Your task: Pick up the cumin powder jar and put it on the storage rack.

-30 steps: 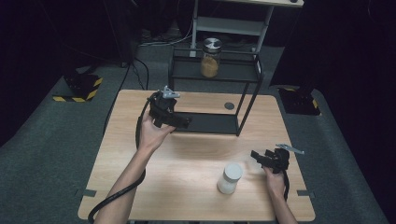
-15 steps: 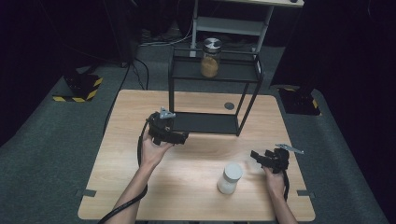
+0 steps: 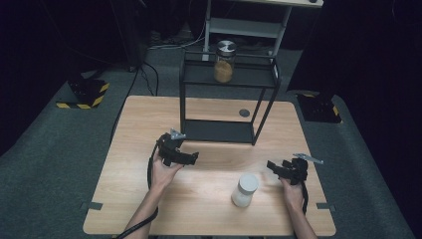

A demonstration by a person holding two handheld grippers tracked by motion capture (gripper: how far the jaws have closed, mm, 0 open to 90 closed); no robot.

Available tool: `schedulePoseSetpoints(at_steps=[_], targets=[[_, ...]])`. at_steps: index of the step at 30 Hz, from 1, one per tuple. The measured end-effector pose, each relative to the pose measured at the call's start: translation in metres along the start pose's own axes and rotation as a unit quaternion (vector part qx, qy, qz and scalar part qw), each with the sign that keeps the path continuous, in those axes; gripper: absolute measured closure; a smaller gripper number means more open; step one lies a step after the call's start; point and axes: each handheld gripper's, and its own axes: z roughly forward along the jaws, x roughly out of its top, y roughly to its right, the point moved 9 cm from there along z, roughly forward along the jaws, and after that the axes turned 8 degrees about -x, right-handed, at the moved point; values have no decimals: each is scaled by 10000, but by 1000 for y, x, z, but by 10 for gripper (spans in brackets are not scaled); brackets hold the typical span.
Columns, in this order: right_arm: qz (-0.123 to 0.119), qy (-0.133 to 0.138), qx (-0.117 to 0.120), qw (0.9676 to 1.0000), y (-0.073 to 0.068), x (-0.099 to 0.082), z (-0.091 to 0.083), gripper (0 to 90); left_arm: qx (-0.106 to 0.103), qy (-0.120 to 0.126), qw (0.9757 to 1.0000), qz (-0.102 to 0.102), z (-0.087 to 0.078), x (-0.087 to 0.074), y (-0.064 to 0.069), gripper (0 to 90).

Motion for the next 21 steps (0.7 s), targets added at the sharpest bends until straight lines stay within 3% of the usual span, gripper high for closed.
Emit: schedulePoseSetpoints(at_steps=[10,21], targets=[[0,-23,3,10000,0,0,0,104,81,-18,9996,-270,13,-24,-9,14],[-12,-8,2,10000,0,0,0,104,299,368,9984,-312,25,-45,-6,13]])
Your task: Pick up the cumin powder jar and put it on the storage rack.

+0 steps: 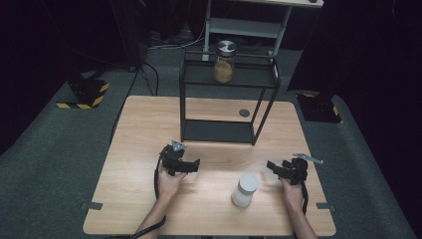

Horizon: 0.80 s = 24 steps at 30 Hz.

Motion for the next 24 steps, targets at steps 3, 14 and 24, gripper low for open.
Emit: schedulePoseSetpoints(at_steps=[3,14,24], targets=[[0,12,7,10000,0,0,0,104,-20,42,10000,-57,2,-2,0,12],[-16,9,-1,10000,0,0,0,104,84,27,9999,-137,6,-4,-7,12],[-22,54,-27,10000,-1,-1,-1,104,131,121,9995,-262,4,-8,-14,13]])
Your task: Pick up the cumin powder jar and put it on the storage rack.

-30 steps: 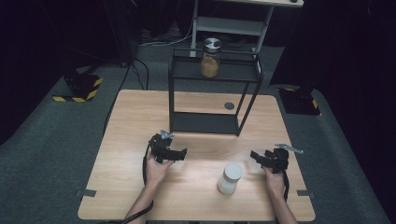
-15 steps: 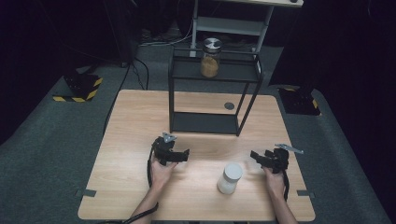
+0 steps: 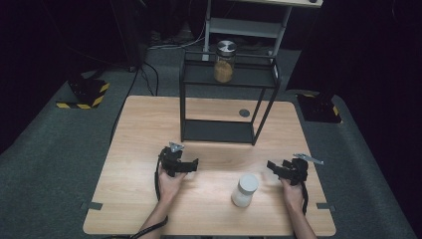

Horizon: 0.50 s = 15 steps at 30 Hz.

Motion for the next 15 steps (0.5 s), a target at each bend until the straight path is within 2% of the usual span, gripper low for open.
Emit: schedulePoseSetpoints(at_steps=[11,13,15], targets=[[7,27,-1,10000,0,-1,0,104,54,-75,9999,-94,1,2,-2,21],[-1,47,-4,10000,0,-1,-1,104,24,35,9998,-210,2,2,-3,26],[-4,57,-21,10000,-1,-1,-1,103,13,39,9997,-234,1,2,-3,27]])
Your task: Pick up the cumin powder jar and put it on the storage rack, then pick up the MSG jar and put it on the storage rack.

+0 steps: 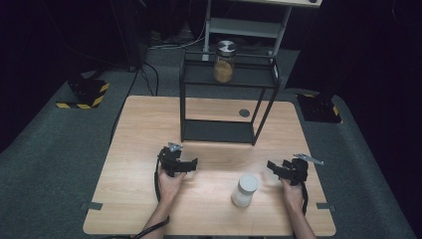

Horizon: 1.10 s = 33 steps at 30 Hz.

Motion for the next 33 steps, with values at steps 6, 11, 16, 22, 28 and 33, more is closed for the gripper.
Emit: schedulePoseSetpoints(at_steps=[6,11,16,22,28,33], targets=[[-63,68,-205,9997,-5,-1,-2,95,29,-26,10000,36,0,0,0,28],[-189,53,-275,9994,-8,-1,-1,95,42,-20,10000,41,0,0,1,29],[-247,25,-221,9994,-8,0,-1,88,62,-24,10000,46,0,0,1,29],[-521,-62,-243,9983,-12,1,-2,82,60,-26,10000,46,0,0,1,29],[-862,-37,-34,9963,-15,-1,-15,74,58,-1,10000,27,1,0,1,30],[-1096,7,204,9938,-18,-5,-33,67,40,-10,10000,17,0,0,0,30]])
